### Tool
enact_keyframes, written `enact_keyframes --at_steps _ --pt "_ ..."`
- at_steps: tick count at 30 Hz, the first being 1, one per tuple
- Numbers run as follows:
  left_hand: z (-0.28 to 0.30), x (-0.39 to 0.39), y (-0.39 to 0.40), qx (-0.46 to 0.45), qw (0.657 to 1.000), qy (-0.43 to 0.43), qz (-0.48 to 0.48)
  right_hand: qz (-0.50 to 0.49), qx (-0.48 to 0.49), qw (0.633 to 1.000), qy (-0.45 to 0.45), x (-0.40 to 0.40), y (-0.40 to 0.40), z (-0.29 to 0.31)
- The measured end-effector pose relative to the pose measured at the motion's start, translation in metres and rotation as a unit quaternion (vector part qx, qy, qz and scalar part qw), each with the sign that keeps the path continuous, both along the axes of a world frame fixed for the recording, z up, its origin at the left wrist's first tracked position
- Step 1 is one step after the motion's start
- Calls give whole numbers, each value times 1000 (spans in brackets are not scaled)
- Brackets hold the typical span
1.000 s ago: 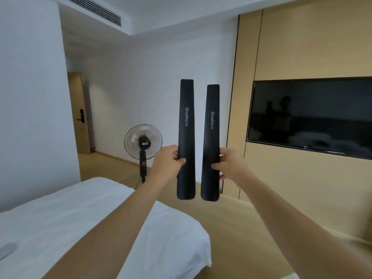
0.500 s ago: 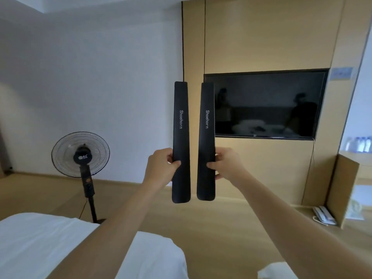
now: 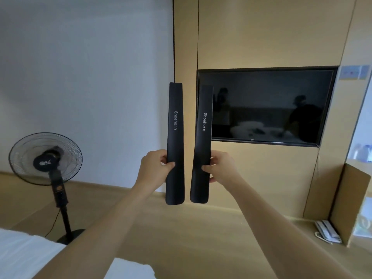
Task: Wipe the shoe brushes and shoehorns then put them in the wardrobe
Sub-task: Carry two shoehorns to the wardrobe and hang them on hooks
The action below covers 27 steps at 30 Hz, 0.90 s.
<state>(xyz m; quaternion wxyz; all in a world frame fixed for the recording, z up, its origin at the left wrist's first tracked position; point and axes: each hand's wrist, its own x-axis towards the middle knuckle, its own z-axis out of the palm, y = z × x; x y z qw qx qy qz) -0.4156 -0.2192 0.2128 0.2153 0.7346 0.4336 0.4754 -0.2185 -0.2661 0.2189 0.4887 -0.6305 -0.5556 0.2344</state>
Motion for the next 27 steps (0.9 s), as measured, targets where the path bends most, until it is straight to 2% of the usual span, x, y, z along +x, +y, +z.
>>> enact_keyframes --at_steps 12,21,27 --pt "2 101 119 -18 999 -24 17 47 -2 999 -25 119 140 -4" --pt "-2 132 239 -13 999 -45 24 66 16 998 -17 151 268 -11" --pt "11 142 353 0 998 -57 15 78 44 994 -60 163 381 5"
